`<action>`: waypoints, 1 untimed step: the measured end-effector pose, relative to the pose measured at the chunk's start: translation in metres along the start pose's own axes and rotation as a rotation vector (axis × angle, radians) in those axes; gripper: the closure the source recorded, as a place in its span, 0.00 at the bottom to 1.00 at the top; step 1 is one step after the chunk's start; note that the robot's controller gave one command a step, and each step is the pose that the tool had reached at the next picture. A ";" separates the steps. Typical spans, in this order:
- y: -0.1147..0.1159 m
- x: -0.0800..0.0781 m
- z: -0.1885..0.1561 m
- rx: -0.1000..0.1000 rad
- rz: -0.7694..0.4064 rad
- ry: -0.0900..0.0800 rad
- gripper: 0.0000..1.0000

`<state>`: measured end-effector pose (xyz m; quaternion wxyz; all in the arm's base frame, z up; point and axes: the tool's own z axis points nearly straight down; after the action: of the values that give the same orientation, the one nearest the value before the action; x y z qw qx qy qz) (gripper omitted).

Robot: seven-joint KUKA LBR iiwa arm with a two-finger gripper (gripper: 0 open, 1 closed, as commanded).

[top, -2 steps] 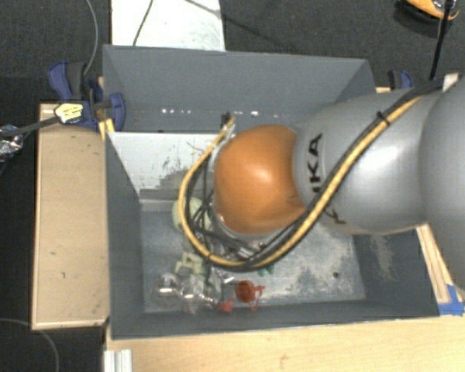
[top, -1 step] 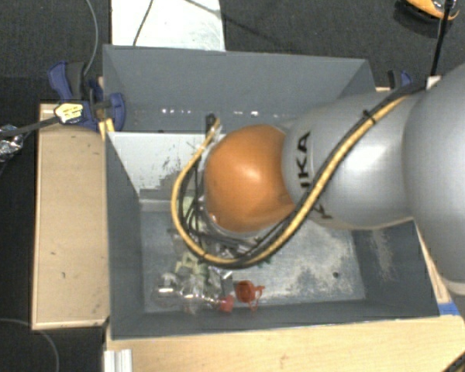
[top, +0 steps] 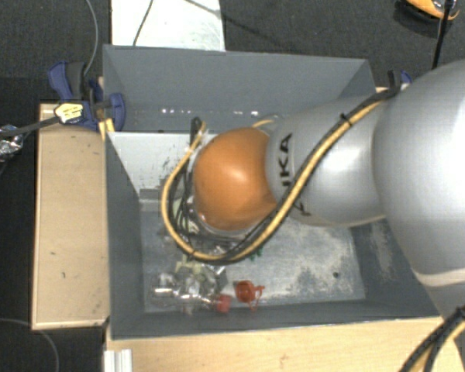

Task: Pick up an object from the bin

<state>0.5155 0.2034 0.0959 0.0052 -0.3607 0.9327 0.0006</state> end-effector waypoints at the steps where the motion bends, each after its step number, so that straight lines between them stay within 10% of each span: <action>1: -0.051 -0.008 0.023 0.001 -0.223 -0.004 1.00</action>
Offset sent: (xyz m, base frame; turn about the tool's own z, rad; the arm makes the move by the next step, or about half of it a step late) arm 0.0000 0.0000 0.0000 0.0000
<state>0.5557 0.1708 0.0732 0.0074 -0.4622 0.8867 0.0005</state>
